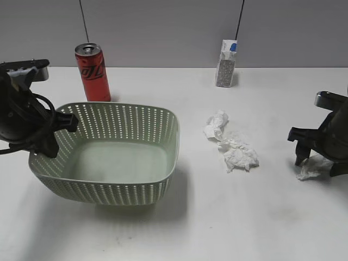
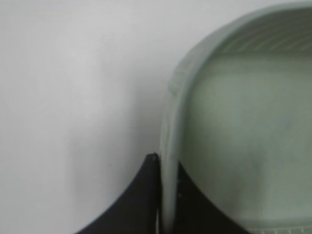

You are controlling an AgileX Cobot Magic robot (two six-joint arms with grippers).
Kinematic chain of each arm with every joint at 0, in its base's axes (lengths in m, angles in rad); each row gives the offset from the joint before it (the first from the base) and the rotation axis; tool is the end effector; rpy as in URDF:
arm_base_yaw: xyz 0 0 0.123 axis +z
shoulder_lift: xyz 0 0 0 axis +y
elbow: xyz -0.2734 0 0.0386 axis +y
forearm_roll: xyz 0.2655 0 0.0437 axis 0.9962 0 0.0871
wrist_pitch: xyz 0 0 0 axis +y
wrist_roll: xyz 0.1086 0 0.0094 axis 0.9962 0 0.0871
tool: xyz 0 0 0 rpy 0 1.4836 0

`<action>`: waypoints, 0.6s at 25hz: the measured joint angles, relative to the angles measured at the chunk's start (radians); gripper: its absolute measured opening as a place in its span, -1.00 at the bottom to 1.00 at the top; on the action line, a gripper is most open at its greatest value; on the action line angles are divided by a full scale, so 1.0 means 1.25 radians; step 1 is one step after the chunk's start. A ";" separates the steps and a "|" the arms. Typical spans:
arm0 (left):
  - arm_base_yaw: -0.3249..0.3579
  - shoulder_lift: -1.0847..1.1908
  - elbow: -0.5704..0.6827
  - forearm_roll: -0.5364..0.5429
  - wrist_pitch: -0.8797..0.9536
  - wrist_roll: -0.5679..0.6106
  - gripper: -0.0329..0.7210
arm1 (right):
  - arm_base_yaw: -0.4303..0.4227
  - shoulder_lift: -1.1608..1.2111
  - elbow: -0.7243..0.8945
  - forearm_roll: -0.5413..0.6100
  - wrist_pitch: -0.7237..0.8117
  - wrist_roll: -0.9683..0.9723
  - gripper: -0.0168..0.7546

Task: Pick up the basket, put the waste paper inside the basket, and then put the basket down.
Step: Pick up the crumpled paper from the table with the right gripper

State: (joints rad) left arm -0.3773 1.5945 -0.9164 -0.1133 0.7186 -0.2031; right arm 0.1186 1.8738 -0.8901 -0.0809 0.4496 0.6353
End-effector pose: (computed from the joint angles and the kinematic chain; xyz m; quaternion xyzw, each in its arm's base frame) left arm 0.2829 -0.1209 0.1579 0.0489 0.9894 -0.0780 0.1125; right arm 0.3244 0.0348 0.0694 0.2206 0.9687 0.0212 0.1121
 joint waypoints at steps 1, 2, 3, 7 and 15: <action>0.000 0.000 0.000 0.000 -0.002 0.000 -0.91 | 0.000 0.002 -0.002 0.000 -0.005 0.001 0.48; 0.000 0.000 0.000 0.000 -0.002 0.001 -0.91 | 0.000 0.002 -0.002 0.000 -0.006 0.001 0.36; 0.000 0.000 0.000 0.000 -0.003 0.001 -0.91 | 0.000 0.002 -0.002 -0.001 -0.006 0.000 0.18; 0.000 0.000 0.000 -0.001 -0.008 0.001 -0.91 | 0.000 0.003 -0.002 0.007 -0.015 -0.048 -0.77; 0.000 0.000 0.000 -0.001 -0.009 0.001 -0.91 | 0.141 -0.120 -0.016 0.105 -0.009 -0.334 -0.97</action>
State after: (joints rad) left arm -0.3773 1.5945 -0.9164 -0.1141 0.7068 -0.2014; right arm 0.2953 1.7232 -0.9100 0.0506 0.4378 0.2183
